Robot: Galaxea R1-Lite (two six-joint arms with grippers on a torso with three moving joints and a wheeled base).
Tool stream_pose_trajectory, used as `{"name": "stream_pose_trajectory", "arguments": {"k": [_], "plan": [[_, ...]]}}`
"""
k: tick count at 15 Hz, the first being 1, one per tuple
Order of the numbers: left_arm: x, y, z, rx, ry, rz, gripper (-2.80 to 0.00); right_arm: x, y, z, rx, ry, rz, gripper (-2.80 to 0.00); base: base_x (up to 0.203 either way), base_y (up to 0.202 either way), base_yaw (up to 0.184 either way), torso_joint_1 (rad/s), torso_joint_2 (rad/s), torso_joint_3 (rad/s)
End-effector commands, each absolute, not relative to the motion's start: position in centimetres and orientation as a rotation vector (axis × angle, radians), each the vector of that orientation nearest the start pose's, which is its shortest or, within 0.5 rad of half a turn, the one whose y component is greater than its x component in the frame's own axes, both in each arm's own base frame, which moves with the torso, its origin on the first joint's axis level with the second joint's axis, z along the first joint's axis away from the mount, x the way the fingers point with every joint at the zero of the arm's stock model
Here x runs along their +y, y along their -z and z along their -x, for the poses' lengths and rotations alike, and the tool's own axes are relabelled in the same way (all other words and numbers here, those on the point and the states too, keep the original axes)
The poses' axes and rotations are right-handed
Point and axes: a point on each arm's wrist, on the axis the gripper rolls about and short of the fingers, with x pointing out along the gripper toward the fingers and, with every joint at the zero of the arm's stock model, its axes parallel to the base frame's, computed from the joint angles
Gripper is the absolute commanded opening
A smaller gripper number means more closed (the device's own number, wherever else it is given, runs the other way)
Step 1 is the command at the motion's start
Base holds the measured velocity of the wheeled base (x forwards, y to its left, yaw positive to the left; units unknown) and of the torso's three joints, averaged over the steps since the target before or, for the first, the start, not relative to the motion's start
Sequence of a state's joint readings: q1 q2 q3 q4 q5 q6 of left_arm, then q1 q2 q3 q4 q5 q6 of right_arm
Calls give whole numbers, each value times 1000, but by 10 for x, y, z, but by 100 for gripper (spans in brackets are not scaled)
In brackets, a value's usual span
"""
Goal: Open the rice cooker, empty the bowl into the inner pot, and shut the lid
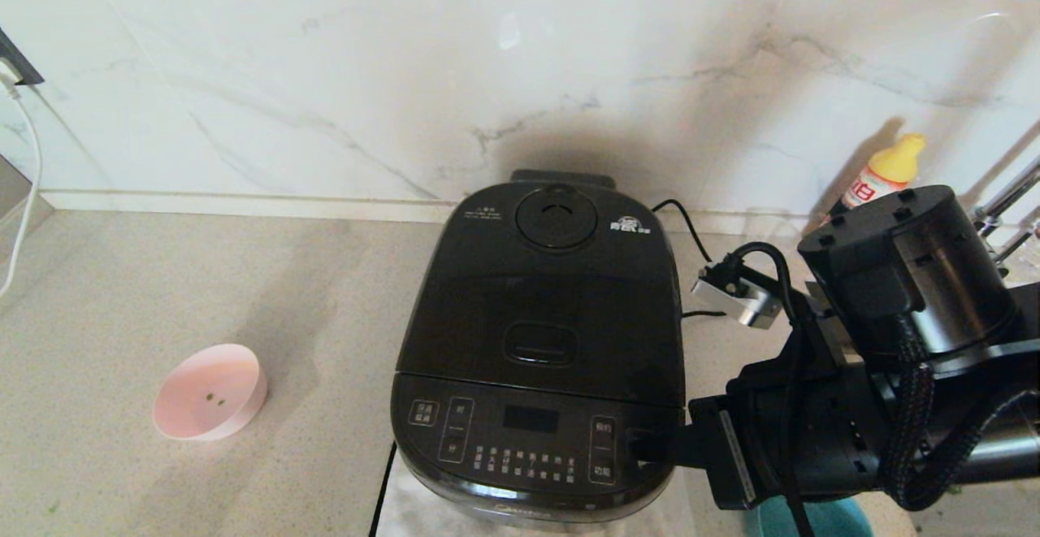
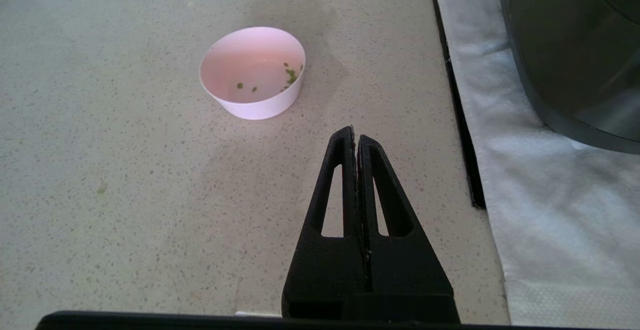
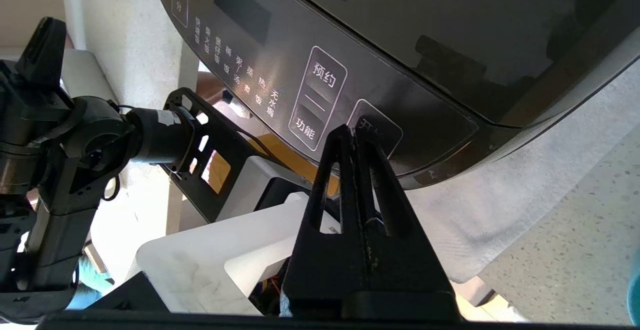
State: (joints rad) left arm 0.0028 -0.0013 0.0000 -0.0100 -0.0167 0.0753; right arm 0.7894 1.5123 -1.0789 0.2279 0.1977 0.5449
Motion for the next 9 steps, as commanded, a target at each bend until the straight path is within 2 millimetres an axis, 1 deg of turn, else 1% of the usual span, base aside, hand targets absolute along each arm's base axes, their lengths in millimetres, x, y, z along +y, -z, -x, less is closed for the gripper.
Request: {"name": "stream_pose_trajectory", "arguments": {"k": [1, 9], "plan": [[0, -74, 22, -4, 15, -75, -280, 183, -229, -177, 902, -729, -283, -280, 0, 0, 0, 0, 0, 0], [0, -74, 22, -2, 14, -75, -280, 185, -225, -178, 909, -727, -282, -280, 0, 0, 0, 0, 0, 0]]}}
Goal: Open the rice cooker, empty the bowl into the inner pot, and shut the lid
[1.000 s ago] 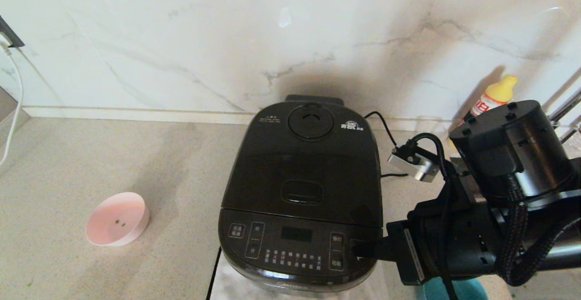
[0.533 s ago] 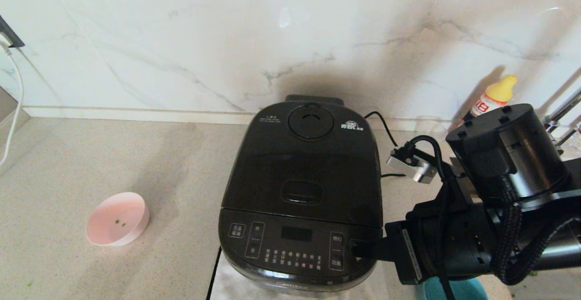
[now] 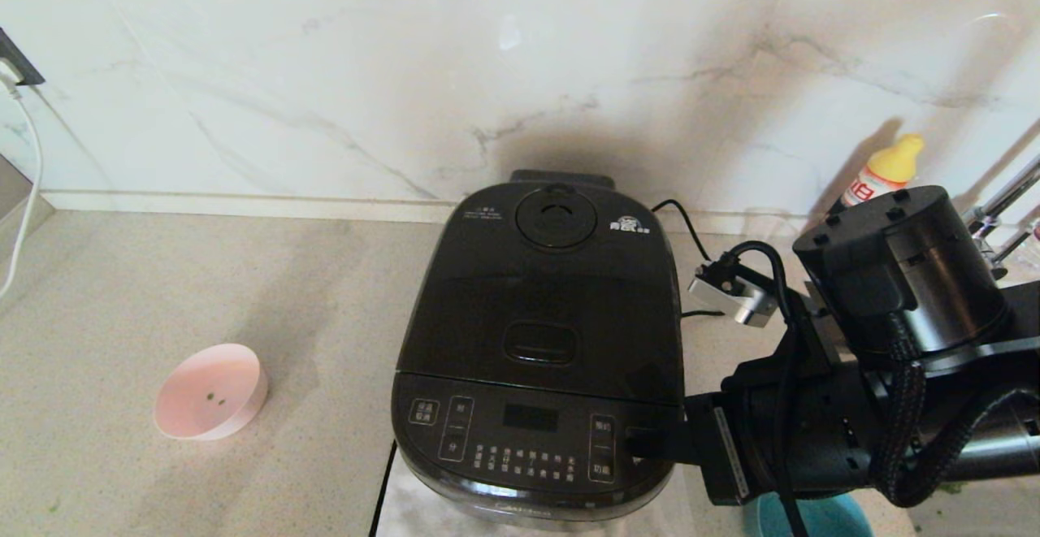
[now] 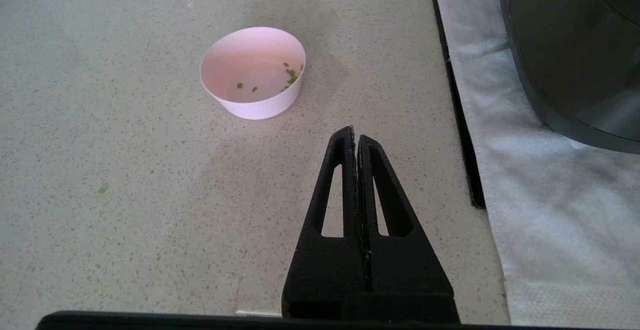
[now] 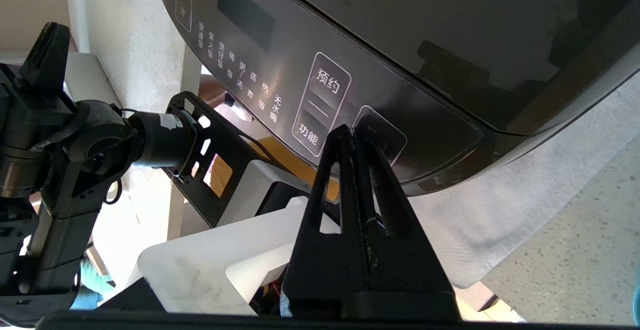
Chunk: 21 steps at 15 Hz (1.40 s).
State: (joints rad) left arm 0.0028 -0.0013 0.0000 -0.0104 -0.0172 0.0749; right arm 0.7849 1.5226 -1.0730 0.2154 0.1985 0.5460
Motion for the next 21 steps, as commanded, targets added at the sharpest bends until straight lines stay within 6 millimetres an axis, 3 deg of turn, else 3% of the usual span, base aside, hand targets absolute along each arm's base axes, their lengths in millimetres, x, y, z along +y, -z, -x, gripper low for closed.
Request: {"name": "stream_pose_trajectory", "arguments": {"k": [1, 5, 12, 15, 18, 21], "plan": [[0, -74, 22, -2, 14, -75, -280, 184, -224, -178, 912, -725, -280, -280, 0, 0, 0, 0, 0, 0], [0, -74, 22, -2, 14, -75, -280, 183, -234, -177, 878, -737, -292, -280, 0, 0, 0, 0, 0, 0], [0, -74, 22, -4, 14, -76, -280, 163, -278, -157, 699, -800, -355, -280, 0, 0, 0, 0, 0, 0], [0, -74, 22, -2, 14, -75, -280, 144, -304, -142, 580, -790, -385, -280, 0, 0, 0, 0, 0, 0], [0, -74, 22, -2, 14, -75, -280, 118, -327, -134, 403, -611, -360, -280, 0, 0, 0, 0, 0, 0], [0, -74, 22, -2, 14, -75, -280, 83, -331, -120, 262, -335, -247, -280, 0, 0, 0, 0, 0, 0]]}}
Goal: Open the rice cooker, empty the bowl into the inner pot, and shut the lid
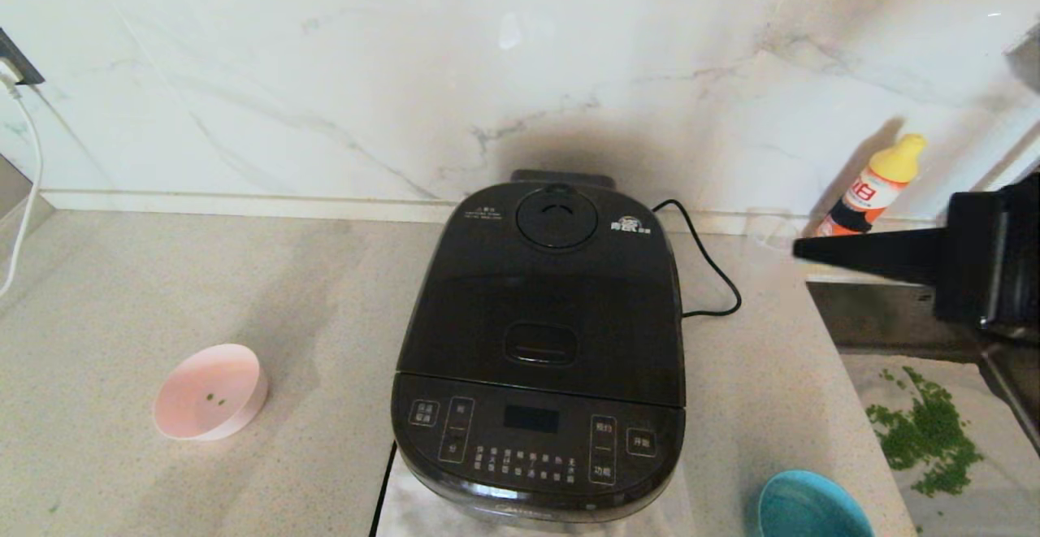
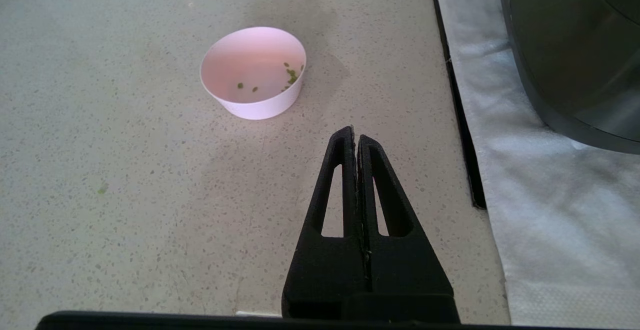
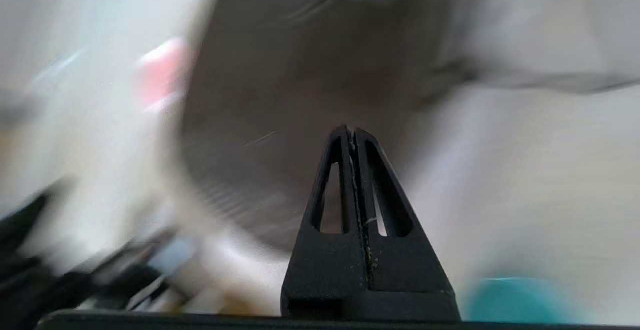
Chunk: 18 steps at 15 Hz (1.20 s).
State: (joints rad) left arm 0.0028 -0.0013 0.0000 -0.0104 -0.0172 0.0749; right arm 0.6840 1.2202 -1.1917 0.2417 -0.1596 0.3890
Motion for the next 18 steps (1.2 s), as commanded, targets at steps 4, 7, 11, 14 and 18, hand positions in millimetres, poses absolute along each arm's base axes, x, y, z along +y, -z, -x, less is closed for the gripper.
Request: {"name": "stream_pose_trajectory", "arguments": {"k": [4, 7, 11, 14, 18], "plan": [[0, -74, 22, -3, 14, -75, -280, 38, -296, -85, 205, 52, -40, -280, 0, 0, 0, 0, 0, 0], [0, -74, 22, -2, 14, -75, -280, 5, -261, -47, 183, 266, 16, -280, 0, 0, 0, 0, 0, 0], [0, -74, 22, -2, 14, -75, -280, -14, -215, 1, 155, 621, 55, -280, 0, 0, 0, 0, 0, 0], [0, -74, 22, -2, 14, -75, -280, -11, -182, 29, 64, 693, 85, -280, 0, 0, 0, 0, 0, 0], [0, -74, 22, -2, 14, -74, -280, -9, -149, 12, 62, 550, 52, -280, 0, 0, 0, 0, 0, 0]]}}
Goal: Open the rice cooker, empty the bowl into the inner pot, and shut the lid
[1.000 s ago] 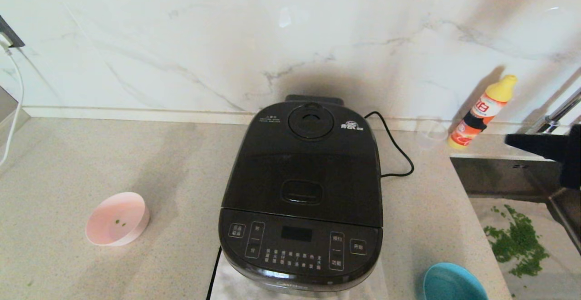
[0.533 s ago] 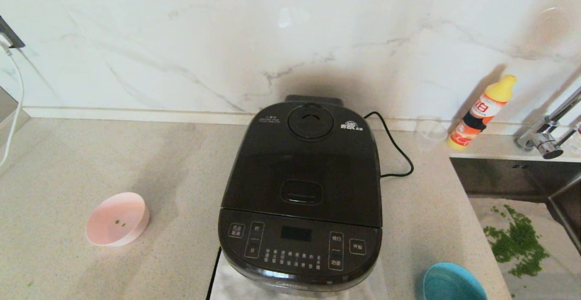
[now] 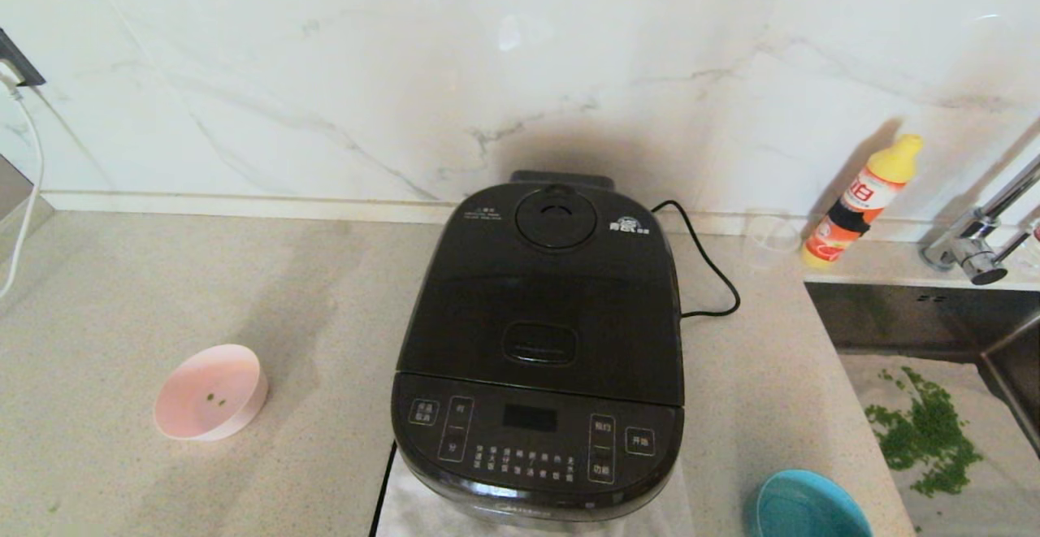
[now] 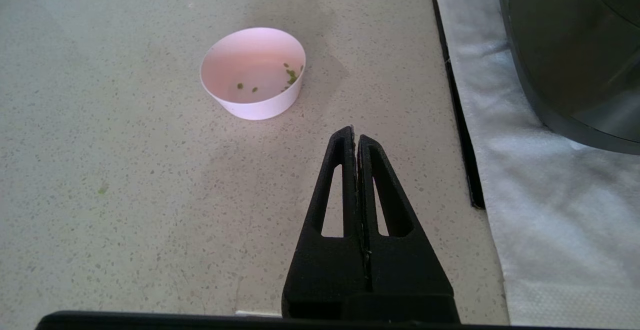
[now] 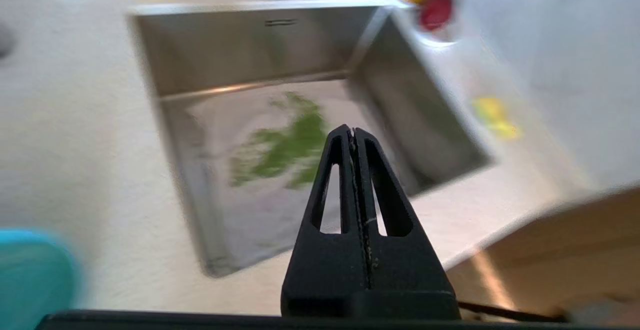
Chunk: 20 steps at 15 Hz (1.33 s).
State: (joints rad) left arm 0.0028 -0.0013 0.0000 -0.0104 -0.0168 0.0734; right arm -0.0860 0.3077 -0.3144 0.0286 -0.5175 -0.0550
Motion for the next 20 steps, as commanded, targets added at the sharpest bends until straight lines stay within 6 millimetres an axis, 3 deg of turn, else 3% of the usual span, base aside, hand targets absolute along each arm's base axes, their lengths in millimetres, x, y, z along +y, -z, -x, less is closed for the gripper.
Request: {"name": "stream_pose_trajectory", "arguments": {"k": [1, 5, 8, 15, 20], "plan": [[0, -74, 22, -2, 14, -74, -280, -7, -136, 9, 103, 455, 49, -280, 0, 0, 0, 0, 0, 0], [0, -74, 22, -3, 14, -69, -280, -2, -95, 2, 232, 182, 40, -280, 0, 0, 0, 0, 0, 0], [0, -74, 22, -2, 14, -68, -280, 1, -79, 1, 291, 61, 90, -280, 0, 0, 0, 0, 0, 0], [0, -74, 22, -2, 14, -68, -280, 1, -77, 1, 299, 34, 89, -280, 0, 0, 0, 0, 0, 0], [0, -74, 22, -2, 14, -68, -280, 1, -76, 14, 127, -48, 105, -280, 0, 0, 0, 0, 0, 0]]}}
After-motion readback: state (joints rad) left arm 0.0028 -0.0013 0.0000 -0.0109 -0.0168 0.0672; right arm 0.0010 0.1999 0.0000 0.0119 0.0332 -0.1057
